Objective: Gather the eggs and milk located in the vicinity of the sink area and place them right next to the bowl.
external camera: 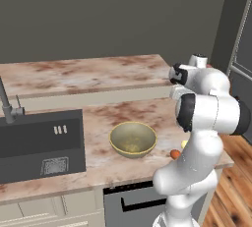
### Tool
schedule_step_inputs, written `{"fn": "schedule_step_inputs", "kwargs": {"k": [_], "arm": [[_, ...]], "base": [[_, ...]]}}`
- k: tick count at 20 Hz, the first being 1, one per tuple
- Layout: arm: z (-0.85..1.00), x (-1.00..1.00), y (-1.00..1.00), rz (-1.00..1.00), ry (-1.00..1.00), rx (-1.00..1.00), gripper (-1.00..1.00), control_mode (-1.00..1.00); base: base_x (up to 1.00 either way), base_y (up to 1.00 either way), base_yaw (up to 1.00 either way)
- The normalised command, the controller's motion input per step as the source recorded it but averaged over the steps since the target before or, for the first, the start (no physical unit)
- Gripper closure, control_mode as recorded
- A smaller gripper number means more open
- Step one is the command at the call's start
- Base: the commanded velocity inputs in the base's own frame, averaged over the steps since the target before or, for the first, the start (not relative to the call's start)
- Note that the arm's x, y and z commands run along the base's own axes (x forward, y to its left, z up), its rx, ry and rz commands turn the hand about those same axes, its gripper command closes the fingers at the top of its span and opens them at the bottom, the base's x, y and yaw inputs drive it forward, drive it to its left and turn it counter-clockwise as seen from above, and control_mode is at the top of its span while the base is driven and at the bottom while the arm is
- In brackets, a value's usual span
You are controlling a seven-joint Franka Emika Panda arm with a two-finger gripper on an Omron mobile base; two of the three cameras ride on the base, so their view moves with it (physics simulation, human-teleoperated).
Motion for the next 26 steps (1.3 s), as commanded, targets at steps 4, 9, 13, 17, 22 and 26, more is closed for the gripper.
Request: {"fn": "schedule_step_inputs", "kwargs": {"k": [4,9,13,17,22,26], "arm": [[0.09,-0.17,0.25,0.00,-0.06,0.00,1.00,-1.00],[0.28,0.00,0.17,0.00,0.00,0.01,1.00,-1.00],[0.40,0.00,0.15,0.00,0.00,0.04,1.00,-1.00],[0.33,-0.04,0.27,0.00,0.00,0.02,1.00,-1.00],[0.14,0.00,0.46,0.00,0.00,0.00,1.00,-1.00],[0.19,-0.04,0.51,0.00,0.00,0.00,1.00,-1.00]], "base": [[0.00,0.00,0.00],[0.00,0.00,0.00],[0.00,0.00,0.00],[0.00,0.00,0.00],[0.00,0.00,0.00],[0.00,0.00,0.00]]}}
